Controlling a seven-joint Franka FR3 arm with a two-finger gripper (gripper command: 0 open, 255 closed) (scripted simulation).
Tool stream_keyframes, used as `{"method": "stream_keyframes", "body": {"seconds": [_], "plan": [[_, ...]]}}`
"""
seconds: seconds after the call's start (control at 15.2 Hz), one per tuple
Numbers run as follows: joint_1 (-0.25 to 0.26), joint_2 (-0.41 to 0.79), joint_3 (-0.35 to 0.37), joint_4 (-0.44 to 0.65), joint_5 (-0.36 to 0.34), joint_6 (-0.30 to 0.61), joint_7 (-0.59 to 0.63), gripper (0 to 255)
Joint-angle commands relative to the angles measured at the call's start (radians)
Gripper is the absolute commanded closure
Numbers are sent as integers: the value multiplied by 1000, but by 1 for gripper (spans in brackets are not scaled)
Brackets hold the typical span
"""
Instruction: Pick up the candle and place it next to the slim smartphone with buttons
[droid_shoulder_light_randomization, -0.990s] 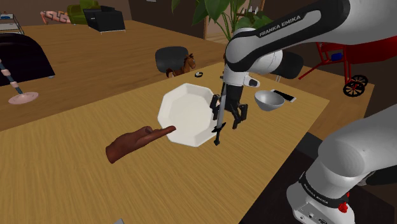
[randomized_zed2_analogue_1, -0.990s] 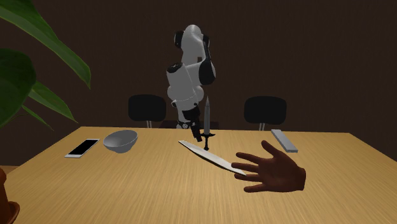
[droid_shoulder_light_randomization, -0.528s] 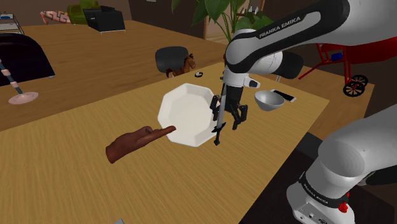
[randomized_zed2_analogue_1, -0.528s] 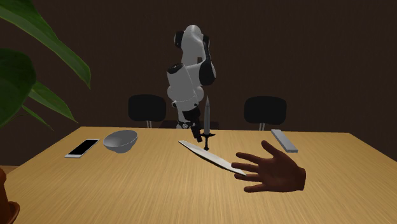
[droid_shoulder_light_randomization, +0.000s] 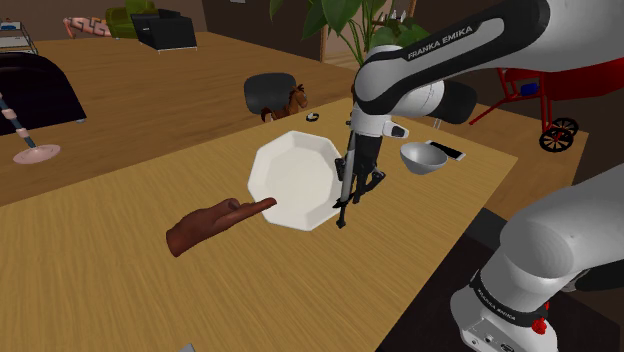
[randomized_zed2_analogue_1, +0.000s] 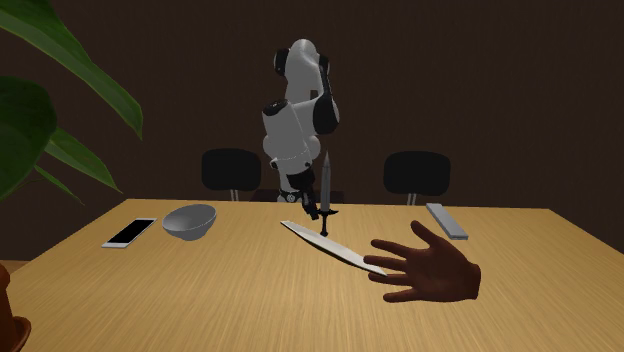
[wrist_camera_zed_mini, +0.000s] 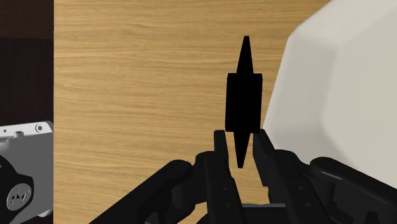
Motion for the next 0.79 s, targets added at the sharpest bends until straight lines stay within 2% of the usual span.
{"method": "stream_keyframes", "body": {"seconds": [0.0,0.73], "plan": [[0,0,0,0,0,0,0,255],[-5,-67,-30,84,-27,-149,36,255]]}}
